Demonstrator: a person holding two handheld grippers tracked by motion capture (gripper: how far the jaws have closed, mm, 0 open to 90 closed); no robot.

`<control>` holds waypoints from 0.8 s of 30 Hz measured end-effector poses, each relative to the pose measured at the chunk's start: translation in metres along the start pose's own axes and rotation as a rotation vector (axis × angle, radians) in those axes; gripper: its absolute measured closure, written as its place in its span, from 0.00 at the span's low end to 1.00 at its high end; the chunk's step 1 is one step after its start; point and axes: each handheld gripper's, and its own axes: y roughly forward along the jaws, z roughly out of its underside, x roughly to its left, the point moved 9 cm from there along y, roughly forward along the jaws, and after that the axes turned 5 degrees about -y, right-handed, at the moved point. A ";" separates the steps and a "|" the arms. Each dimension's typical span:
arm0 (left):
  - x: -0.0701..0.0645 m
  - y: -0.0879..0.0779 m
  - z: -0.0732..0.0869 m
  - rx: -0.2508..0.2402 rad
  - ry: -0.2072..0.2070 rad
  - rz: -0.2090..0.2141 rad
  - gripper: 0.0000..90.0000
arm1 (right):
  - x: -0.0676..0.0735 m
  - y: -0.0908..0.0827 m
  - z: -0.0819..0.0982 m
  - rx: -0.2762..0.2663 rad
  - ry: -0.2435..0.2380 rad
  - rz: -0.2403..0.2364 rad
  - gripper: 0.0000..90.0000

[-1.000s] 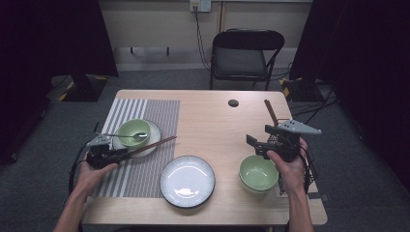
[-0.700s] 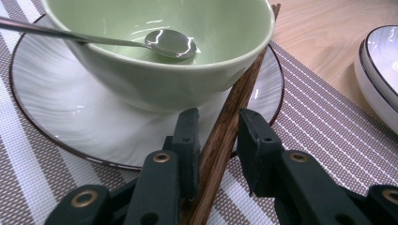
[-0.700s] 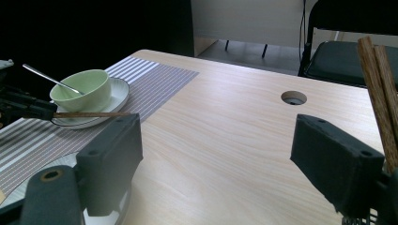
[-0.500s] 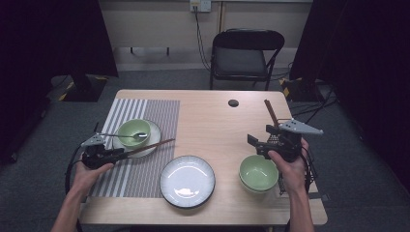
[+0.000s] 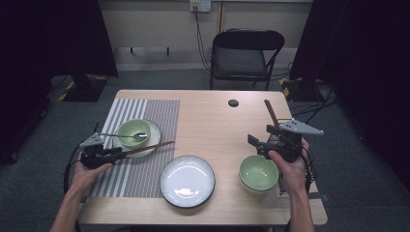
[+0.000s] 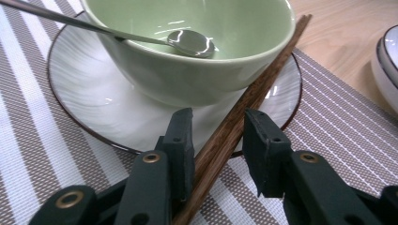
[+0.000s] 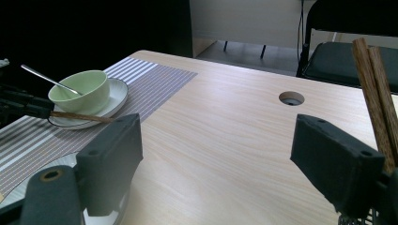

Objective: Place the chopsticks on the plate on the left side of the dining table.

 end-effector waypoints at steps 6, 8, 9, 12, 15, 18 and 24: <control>0.003 -0.001 -0.001 -0.006 0.009 -0.018 0.69 | 0.000 0.000 0.000 0.000 -0.001 0.001 0.18; 0.002 -0.001 -0.001 -0.008 0.002 -0.016 0.69 | 0.000 0.000 0.000 0.000 -0.001 0.001 0.18; 0.003 -0.001 0.000 -0.004 0.015 -0.019 0.69 | 0.000 0.000 0.000 0.000 -0.001 0.001 0.18; 0.004 -0.002 -0.001 -0.008 0.005 -0.027 0.68 | 0.000 0.000 0.000 0.000 0.002 0.002 0.18; 0.005 -0.003 -0.001 -0.006 0.005 -0.032 0.68 | 0.000 0.000 0.000 -0.002 0.002 -0.002 0.18; 0.006 -0.003 -0.002 -0.012 -0.002 -0.032 0.68 | 0.000 0.000 0.000 -0.001 0.001 -0.001 0.18; 0.007 -0.003 -0.002 -0.017 -0.004 -0.042 0.67 | -0.001 0.000 0.000 -0.002 0.004 0.001 0.18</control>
